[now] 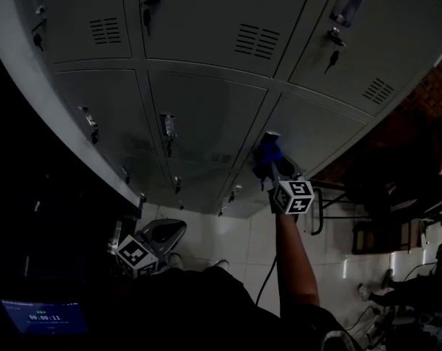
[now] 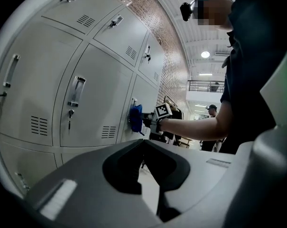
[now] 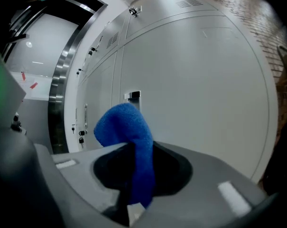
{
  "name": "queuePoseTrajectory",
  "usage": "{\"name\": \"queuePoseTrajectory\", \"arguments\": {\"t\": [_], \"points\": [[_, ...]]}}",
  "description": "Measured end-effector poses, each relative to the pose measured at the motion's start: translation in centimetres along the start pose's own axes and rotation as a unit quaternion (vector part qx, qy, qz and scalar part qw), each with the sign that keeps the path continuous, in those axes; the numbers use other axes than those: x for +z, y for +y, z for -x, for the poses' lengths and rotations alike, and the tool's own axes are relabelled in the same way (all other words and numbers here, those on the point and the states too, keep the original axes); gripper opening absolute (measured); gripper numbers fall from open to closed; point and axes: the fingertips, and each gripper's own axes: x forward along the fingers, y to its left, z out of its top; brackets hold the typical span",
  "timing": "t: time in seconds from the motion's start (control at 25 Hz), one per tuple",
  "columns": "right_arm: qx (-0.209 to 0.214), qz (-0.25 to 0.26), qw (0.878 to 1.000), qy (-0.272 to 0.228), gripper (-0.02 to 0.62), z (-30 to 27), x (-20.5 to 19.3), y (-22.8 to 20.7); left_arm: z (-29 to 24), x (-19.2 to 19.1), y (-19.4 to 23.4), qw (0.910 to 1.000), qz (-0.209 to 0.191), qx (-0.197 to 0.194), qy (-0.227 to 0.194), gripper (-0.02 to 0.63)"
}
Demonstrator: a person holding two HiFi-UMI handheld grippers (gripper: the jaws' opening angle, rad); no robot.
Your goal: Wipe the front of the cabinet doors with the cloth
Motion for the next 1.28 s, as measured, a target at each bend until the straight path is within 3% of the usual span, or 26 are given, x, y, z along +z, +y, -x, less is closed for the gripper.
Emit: {"name": "queuePoseTrajectory", "arguments": {"t": [0.56,0.8,1.08,1.28], "points": [[-0.148,-0.043,0.988,0.018,0.078,7.7,-3.3,-14.1,-3.9,-0.3,-0.8,0.9995,-0.002,-0.029,0.014,0.000],[-0.187,-0.048,0.981,0.014,0.078,9.7,-4.0,-17.4,-5.3,-0.3,-1.4,0.9990,-0.003,-0.040,0.019,0.000],[-0.204,-0.054,0.977,0.005,0.078,10.7,-4.6,-18.5,-5.9,-0.6,-1.9,0.9984,-0.004,-0.051,0.023,0.000],[-0.165,-0.052,0.985,-0.008,0.078,9.8,-4.7,-13.7,-5.4,-0.5,-1.2,0.9988,-0.006,-0.044,0.019,0.000]]}}
